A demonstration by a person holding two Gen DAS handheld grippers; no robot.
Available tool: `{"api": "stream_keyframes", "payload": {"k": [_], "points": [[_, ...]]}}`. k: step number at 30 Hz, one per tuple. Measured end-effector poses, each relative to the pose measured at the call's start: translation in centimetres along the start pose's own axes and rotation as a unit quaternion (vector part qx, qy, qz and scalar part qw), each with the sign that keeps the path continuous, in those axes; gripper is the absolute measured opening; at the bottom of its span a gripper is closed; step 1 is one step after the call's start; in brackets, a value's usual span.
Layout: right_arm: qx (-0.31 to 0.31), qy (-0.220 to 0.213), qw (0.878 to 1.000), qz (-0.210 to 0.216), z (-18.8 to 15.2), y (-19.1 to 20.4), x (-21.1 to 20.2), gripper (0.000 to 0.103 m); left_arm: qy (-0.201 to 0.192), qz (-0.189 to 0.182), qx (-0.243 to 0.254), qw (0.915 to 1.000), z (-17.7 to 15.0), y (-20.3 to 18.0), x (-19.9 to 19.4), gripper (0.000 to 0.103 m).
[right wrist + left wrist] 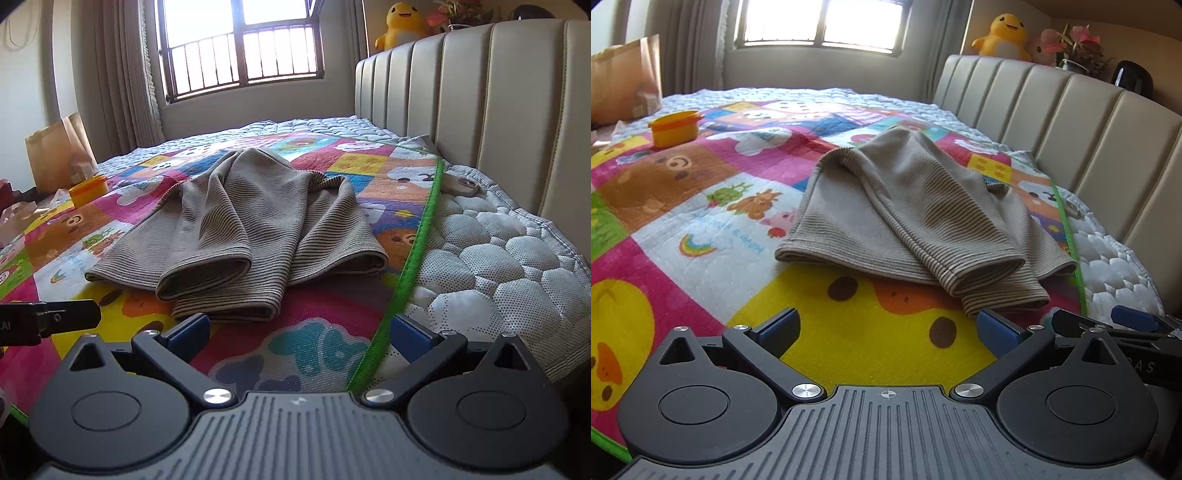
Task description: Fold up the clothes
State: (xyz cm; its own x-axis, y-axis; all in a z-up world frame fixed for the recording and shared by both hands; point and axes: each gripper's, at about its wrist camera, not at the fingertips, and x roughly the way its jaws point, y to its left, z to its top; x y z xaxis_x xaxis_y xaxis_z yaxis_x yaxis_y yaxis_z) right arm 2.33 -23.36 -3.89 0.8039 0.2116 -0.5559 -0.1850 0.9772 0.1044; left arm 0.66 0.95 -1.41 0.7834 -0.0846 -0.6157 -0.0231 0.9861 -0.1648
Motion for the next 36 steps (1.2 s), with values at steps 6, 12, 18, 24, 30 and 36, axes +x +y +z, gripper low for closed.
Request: {"api": "stream_keyframes", "payload": {"k": [6, 12, 18, 24, 30, 36], "points": [[-0.001, 0.004, 1.000, 0.000, 0.0, 0.1, 0.3, 0.103, 0.004, 0.000, -0.006, 1.0000, -0.1, 0.3, 0.3, 0.103], [-0.002, 0.007, 1.000, -0.001, 0.0, 0.0, 0.5, 0.103, 0.008, 0.001, -0.010, 0.9999, -0.1, 0.5, 0.5, 0.103], [-0.003, 0.008, 1.000, 0.000, 0.1, 0.0, 0.7, 0.103, 0.010, 0.000, -0.010, 0.9999, -0.1, 0.5, 0.7, 0.103], [-0.004, 0.011, 1.000, -0.002, 0.1, 0.0, 1.0, 0.103, 0.013, 0.000, -0.011, 0.9999, 0.0, 0.5, 1.1, 0.103], [-0.006, 0.010, 1.000, -0.001, 0.3, 0.2, 0.9, 0.103, 0.012, 0.000, -0.008, 0.9999, 0.0, 0.4, 1.0, 0.103], [-0.006, 0.009, 1.000, -0.001, 0.4, 0.2, 0.9, 0.103, 0.011, 0.000, -0.006, 0.9999, 0.2, 0.3, 1.0, 0.103]]}}
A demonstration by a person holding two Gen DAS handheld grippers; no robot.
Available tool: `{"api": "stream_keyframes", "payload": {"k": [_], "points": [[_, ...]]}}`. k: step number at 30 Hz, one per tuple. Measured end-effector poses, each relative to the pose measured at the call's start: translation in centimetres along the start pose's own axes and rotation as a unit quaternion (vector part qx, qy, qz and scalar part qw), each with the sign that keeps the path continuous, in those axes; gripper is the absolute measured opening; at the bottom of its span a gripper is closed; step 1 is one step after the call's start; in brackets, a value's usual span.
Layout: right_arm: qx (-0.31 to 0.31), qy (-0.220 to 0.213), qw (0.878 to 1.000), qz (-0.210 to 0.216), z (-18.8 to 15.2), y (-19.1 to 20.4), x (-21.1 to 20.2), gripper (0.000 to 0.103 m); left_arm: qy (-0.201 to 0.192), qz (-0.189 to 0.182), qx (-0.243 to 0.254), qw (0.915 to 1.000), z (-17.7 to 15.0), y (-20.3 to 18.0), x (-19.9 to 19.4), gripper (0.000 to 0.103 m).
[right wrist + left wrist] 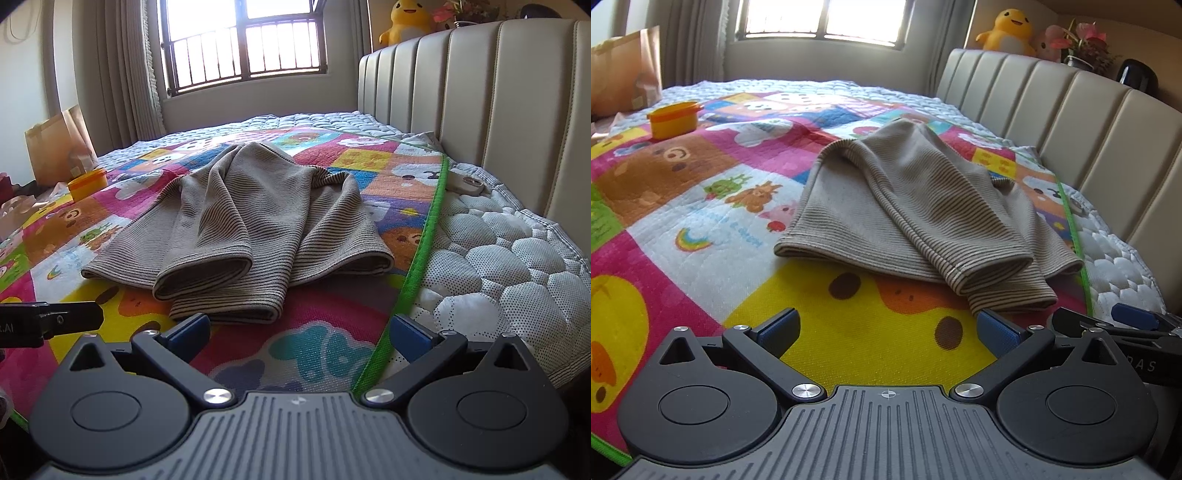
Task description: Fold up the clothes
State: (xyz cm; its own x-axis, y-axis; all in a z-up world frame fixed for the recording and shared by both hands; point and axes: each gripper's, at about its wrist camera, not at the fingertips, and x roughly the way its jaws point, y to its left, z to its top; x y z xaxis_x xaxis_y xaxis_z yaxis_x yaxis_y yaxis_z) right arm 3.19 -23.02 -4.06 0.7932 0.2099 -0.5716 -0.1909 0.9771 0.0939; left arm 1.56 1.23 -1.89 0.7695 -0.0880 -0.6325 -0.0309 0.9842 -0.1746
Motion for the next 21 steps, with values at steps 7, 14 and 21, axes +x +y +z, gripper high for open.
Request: {"api": "stream_keyframes", "payload": {"k": [7, 14, 21], "points": [[-0.004, 0.000, 1.000, 0.001, 0.1, -0.1, 0.0, 0.103, 0.004, -0.003, -0.005, 1.0000, 0.5, 0.1, 0.3, 0.103], [-0.010, 0.003, 1.000, -0.008, 0.9, -1.0, 1.1, 0.103, 0.015, -0.027, -0.028, 0.9991, 2.3, 1.1, 1.8, 0.103], [-0.001, -0.005, 1.000, -0.019, 3.2, -2.6, 3.2, 0.103, 0.009, -0.051, -0.032, 0.9982, 5.7, 1.3, 4.2, 0.103]]}}
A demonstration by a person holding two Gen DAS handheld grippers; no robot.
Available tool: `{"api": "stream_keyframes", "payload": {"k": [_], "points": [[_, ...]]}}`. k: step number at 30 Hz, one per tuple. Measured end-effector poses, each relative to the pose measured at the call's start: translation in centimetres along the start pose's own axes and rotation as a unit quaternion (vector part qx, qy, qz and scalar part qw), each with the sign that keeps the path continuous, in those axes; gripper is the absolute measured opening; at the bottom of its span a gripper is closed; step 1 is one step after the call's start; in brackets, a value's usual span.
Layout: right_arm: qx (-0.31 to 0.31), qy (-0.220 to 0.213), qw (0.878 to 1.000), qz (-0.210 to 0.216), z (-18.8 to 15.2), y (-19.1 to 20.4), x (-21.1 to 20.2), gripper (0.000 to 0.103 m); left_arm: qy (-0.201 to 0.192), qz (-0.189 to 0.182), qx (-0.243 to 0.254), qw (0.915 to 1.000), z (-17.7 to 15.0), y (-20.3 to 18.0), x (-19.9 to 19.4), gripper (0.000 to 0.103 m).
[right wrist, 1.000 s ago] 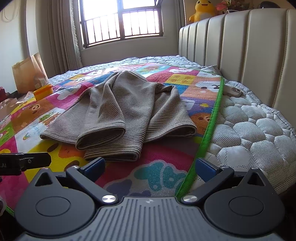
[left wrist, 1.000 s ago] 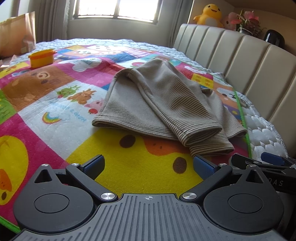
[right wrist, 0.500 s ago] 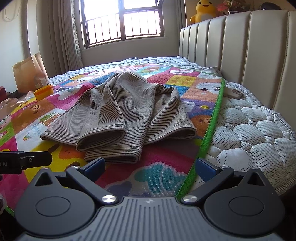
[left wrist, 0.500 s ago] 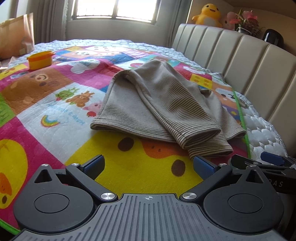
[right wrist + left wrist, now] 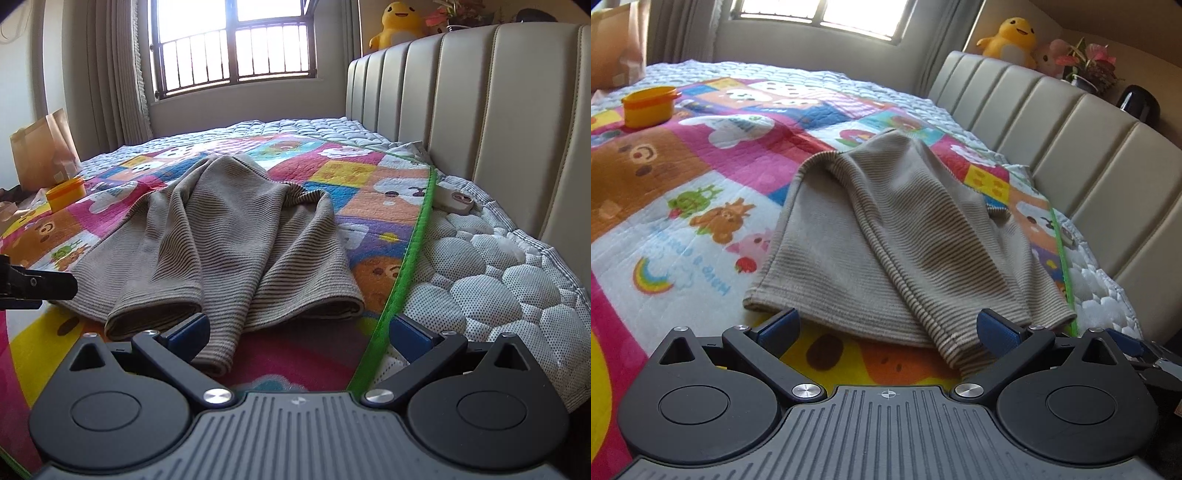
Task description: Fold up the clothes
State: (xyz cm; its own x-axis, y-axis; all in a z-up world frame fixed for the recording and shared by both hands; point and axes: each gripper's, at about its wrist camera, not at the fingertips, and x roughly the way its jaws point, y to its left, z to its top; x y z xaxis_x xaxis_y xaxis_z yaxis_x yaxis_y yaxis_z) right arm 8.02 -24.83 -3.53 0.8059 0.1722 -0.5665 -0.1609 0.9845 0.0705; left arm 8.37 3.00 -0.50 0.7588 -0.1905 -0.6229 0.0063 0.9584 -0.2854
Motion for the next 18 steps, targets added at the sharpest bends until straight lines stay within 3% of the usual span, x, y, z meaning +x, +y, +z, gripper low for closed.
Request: {"api": "stream_keyframes", "payload": {"k": [8, 13, 18], "points": [[0.011, 0.006, 1.000, 0.014, 2.4, -0.8, 3.8, 0.103, -0.003, -0.035, 0.006, 0.9994, 5.0, 1.3, 4.8, 0.103], [0.014, 0.003, 0.999, 0.035, 4.1, -1.3, 6.4, 0.103, -0.014, -0.002, 0.054, 0.9984, 7.8, 2.1, 7.8, 0.103], [0.026, -0.001, 0.997, 0.077, 7.5, -2.2, 9.7, 0.103, -0.015, 0.040, 0.121, 0.9917, 10.1, 2.9, 10.8, 0.103]]}}
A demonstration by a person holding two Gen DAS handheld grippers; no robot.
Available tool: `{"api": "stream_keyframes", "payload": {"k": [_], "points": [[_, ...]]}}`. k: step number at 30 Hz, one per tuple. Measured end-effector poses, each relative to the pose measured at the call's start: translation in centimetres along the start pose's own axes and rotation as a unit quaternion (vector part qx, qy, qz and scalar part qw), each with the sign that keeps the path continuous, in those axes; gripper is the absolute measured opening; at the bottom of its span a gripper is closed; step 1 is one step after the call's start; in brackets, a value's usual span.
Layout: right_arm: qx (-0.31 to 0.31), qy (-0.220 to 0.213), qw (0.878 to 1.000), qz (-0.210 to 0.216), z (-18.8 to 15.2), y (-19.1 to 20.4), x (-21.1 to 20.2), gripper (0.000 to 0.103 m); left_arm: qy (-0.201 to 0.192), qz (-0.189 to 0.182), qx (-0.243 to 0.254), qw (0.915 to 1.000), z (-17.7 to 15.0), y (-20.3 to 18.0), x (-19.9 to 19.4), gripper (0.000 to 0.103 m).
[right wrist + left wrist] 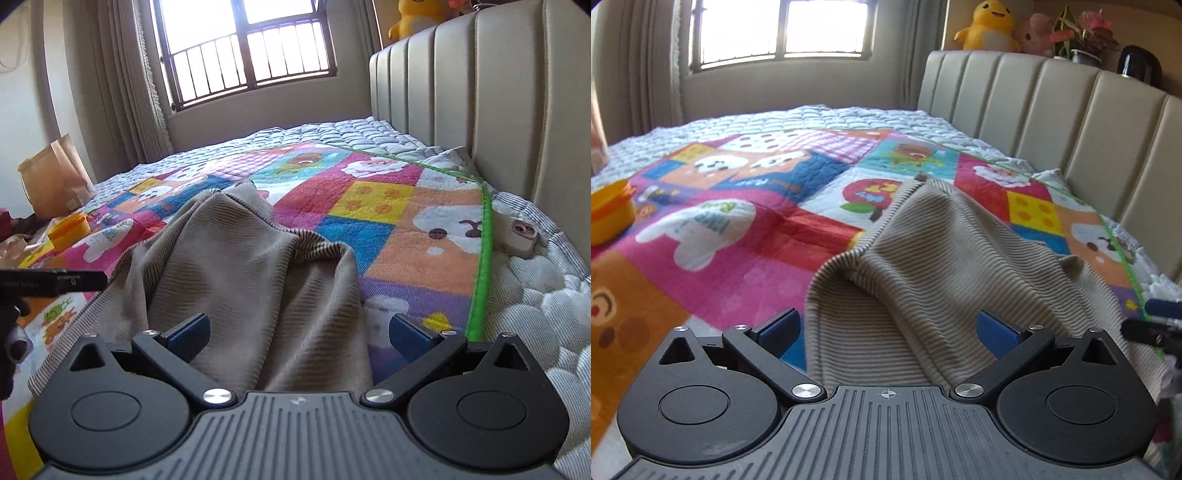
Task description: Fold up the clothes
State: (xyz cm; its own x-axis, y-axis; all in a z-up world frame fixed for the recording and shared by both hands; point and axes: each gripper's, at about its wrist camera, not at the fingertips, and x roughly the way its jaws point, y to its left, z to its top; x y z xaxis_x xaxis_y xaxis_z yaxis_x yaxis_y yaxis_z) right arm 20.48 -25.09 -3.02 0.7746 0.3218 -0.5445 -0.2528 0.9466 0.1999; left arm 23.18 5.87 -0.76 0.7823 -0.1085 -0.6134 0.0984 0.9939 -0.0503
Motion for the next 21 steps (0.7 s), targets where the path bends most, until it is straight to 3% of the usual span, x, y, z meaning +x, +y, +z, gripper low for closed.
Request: {"api": "stream_keyframes", "payload": {"k": [2, 4, 8, 13, 15, 17, 18, 21], "points": [[0.010, -0.005, 1.000, 0.014, 1.5, -0.3, 1.3, 0.103, 0.020, -0.020, -0.011, 0.9996, 0.6, 0.7, 1.4, 0.103], [0.019, -0.015, 0.999, 0.026, 2.8, -0.5, 2.5, 0.103, 0.030, -0.071, -0.045, 0.9960, 1.0, 1.4, 2.2, 0.103], [0.040, -0.032, 0.998, 0.041, 2.8, -1.1, 4.6, 0.103, 0.045, -0.179, -0.118, 0.9758, 0.8, 1.6, 3.7, 0.103], [0.057, -0.002, 0.997, 0.049, 0.3, -1.5, 6.8, 0.103, 0.066, -0.193, -0.148, 0.9677, 0.6, 0.7, 7.0, 0.103], [0.058, -0.009, 0.997, 0.053, 0.1, -1.6, 6.7, 0.103, 0.051, -0.231, -0.189, 0.9530, 1.2, 1.1, 7.7, 0.103], [0.062, -0.004, 0.997, 0.053, 0.1, -1.7, 6.9, 0.103, 0.019, -0.269, -0.245, 0.9314, 2.1, 2.1, 7.6, 0.103], [0.064, -0.001, 0.996, 0.054, 0.0, -1.7, 7.0, 0.103, -0.006, -0.272, -0.271, 0.9233, 2.9, 2.9, 7.1, 0.103], [0.065, 0.002, 0.996, 0.055, -0.1, -1.9, 7.0, 0.103, -0.098, -0.222, -0.333, 0.9110, 5.0, 6.7, 4.7, 0.103]]}}
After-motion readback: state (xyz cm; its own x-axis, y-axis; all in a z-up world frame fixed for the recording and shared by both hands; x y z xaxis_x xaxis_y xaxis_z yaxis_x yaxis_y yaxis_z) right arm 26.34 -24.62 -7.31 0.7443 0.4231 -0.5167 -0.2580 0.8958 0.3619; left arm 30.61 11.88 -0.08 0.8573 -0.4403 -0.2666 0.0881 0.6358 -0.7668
